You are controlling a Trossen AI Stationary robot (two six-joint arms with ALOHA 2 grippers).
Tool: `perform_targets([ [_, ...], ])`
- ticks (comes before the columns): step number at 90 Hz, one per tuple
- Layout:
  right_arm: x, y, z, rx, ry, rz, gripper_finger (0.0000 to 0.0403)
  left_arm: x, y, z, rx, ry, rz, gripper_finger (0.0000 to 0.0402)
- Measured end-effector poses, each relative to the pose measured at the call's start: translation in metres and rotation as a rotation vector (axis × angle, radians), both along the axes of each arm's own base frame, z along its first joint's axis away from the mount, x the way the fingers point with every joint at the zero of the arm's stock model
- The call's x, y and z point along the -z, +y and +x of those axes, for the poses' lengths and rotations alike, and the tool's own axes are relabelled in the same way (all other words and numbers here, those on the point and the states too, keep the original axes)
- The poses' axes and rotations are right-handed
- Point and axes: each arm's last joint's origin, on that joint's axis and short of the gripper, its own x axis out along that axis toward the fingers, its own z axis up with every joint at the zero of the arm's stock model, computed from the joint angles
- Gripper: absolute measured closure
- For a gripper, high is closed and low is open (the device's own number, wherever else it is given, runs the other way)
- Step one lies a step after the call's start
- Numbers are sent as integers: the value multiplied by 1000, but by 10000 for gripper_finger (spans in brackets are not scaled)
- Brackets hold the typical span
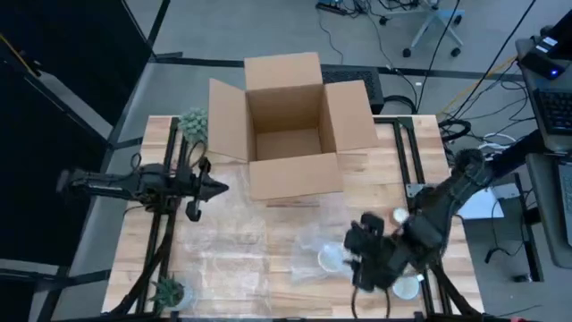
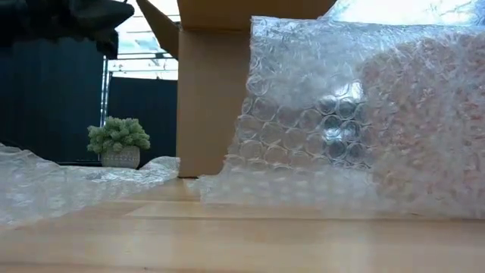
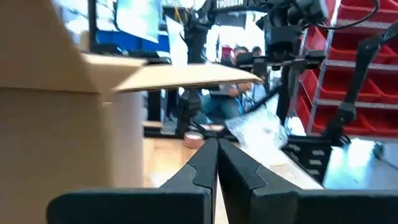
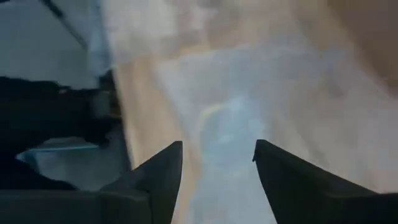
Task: Wrap mug
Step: Wrap the orange mug with bubble wrap
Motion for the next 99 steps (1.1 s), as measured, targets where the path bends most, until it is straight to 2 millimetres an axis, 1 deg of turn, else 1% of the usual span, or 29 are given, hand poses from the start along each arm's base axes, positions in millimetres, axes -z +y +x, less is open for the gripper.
perform_targets([
  [8,15,23,6,-34,-20,14,228,-4,-7,10,41,47,10,402],
  [16,27,39,11,-43,-46,7,234,-8,-13,21,76,118,20,402],
  [20,38,45,14,-40,-32,-28,238,-7,-17,25,94,159,25,402],
  [26,60,48,18,-38,46,-114,243,-7,-22,32,120,200,32,402],
  [32,78,43,20,-7,140,-210,250,-5,-29,39,148,233,40,402],
  [39,85,33,23,48,178,-304,258,1,-35,43,175,277,51,402],
  [48,84,23,29,52,176,-357,267,7,-39,43,180,329,67,402],
  [58,72,11,33,47,161,-354,270,11,-40,41,127,372,69,402],
  [62,70,7,36,45,161,-357,270,10,-40,40,116,371,57,402],
  [72,74,-4,44,63,187,-370,266,10,-40,40,103,365,54,402],
  [86,81,-19,51,108,193,-407,249,11,-40,39,95,378,59,402],
  [93,82,-21,54,112,202,-377,240,9,-39,38,70,365,58,402],
  [99,82,-19,53,102,212,-362,234,1,-37,34,52,328,49,402],
])
